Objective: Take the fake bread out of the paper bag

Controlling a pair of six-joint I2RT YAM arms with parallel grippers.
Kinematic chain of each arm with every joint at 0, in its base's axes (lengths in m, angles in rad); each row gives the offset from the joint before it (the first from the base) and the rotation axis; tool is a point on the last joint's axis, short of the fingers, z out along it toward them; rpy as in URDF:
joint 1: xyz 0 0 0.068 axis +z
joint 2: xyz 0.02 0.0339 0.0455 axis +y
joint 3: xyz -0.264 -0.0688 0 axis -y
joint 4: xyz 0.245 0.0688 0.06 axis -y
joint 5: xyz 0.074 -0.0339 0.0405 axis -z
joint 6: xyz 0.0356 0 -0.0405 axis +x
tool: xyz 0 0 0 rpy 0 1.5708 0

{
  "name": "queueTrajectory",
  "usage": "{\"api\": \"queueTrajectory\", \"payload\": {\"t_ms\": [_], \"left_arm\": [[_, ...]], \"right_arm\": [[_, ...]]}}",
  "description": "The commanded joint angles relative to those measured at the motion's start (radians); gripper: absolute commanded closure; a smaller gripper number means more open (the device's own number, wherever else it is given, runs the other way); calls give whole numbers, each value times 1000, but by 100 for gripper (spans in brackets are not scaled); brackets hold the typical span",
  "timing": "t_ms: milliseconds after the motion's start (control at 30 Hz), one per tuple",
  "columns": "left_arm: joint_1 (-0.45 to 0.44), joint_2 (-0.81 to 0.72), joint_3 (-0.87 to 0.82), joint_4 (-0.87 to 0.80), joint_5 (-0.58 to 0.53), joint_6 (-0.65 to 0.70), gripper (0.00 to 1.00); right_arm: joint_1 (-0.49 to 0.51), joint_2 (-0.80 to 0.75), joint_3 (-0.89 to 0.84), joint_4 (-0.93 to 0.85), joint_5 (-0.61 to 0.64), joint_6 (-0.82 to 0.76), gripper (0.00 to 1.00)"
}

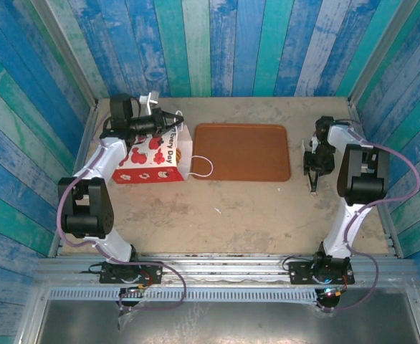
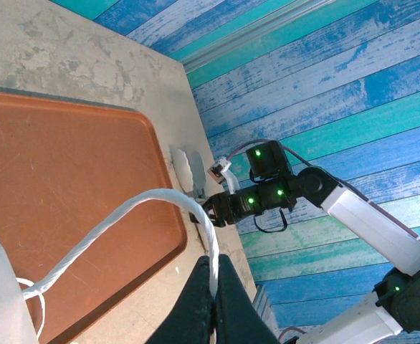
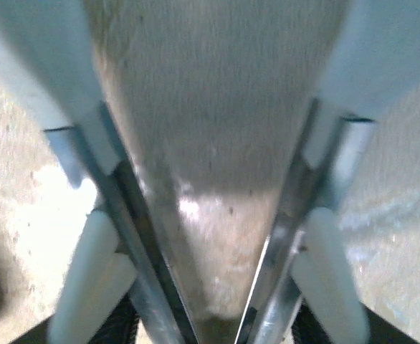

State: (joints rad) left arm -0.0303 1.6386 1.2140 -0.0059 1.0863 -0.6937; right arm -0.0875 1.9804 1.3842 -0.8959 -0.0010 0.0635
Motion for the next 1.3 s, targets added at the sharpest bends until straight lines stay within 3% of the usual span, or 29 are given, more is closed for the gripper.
{"api": "queueTrajectory", "payload": {"t_ms": [0, 267, 600, 933, 1100, 1267], "left_arm": [[-5, -59, -6, 24, -19, -8, 100], [-5, -80, 16, -24, -45, 25, 100], [-5, -123, 24, -69, -88, 49, 100], [-4, -172, 72, -270, -122, 203, 100], [0, -208, 95, -392, -206, 299, 100], [16, -249, 102, -440, -295, 350, 100]], "right_arm": [[-4, -176, -34, 9, -23, 20, 47], [-3, -441, -71, 9, -136, 16, 47], [41, -606, -68, 0, -290, 9, 47], [380, -630, -140, 153, -396, 39, 47], [565, -559, -149, 256, -403, 58, 47], [679, -446, -114, 302, -375, 59, 47]]}}
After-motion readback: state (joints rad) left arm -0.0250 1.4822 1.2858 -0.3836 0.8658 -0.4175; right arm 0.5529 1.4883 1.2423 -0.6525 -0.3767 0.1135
